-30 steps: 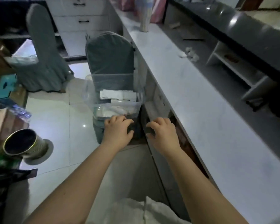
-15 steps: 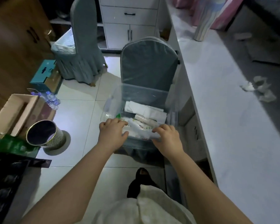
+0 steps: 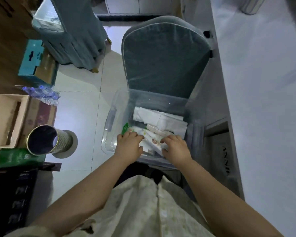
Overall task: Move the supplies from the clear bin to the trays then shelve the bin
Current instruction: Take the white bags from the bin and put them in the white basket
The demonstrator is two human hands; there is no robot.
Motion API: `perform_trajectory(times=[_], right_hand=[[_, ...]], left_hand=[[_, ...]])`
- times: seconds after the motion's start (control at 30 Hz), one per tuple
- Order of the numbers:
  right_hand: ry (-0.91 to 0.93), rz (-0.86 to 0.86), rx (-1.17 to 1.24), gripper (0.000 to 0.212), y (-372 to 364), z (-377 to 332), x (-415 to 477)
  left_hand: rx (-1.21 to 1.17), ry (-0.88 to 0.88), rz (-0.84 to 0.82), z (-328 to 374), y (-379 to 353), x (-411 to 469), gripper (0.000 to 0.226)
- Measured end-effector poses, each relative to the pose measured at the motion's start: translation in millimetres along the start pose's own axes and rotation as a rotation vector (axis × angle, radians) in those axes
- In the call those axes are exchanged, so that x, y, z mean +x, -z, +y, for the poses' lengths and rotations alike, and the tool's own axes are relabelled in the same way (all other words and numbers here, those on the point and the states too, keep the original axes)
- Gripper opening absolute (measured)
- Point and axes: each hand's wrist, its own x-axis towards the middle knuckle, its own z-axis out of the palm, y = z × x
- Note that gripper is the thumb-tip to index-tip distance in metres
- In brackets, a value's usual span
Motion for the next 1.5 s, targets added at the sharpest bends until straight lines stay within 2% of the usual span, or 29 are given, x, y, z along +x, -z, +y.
perform_trajectory(times=[0.23, 0.4, 0.6, 0.83, 0.97, 1.07, 1.23, 1.37, 1.5], right_hand=[[-0.279, -0.047, 0.056, 0.045, -4.1, 22.7, 72.0], [-0.352, -0.049, 0.119, 0.044, -25.7, 40.8, 122.3], [-0.460, -0.048, 0.234, 0.039, -65.2, 78.0, 167.3], [-0.426, 0.095, 0.308, 0.033, -90.5, 95.6, 176.7], [-0.406, 0.135, 0.317, 0.029, -95.0, 94.0, 175.4], [-0.397, 0.140, 0.317, 0.027, -94.9, 93.4, 172.3], [-0.370, 0.131, 0.333, 0.026, -82.9, 94.1, 159.1], [-0.284, 0.116, 0.346, 0.030, -60.3, 92.1, 141.9], [-0.156, 0.074, 0.293, 0.029, -35.3, 78.0, 107.6]], left_hand=[[-0.008, -0.131, -0.230, -34.2, -14.2, 110.9, 0.063], [0.156, -0.344, -0.283, -45.1, -41.0, 194.0, 0.066], [0.048, -0.251, -0.371, -36.8, -91.5, 257.8, 0.067], [0.132, -0.203, -0.225, -27.6, -128.7, 276.1, 0.062], [0.141, -0.170, -0.267, -21.9, -130.9, 286.2, 0.070], [0.172, -0.133, -0.320, -13.1, -127.7, 284.7, 0.065], [0.019, -0.142, -0.318, -1.6, -124.2, 260.9, 0.051], [-0.007, -0.177, -0.287, 4.4, -109.6, 239.8, 0.055], [-0.083, -0.115, -0.151, 0.0, -78.0, 206.5, 0.042]])
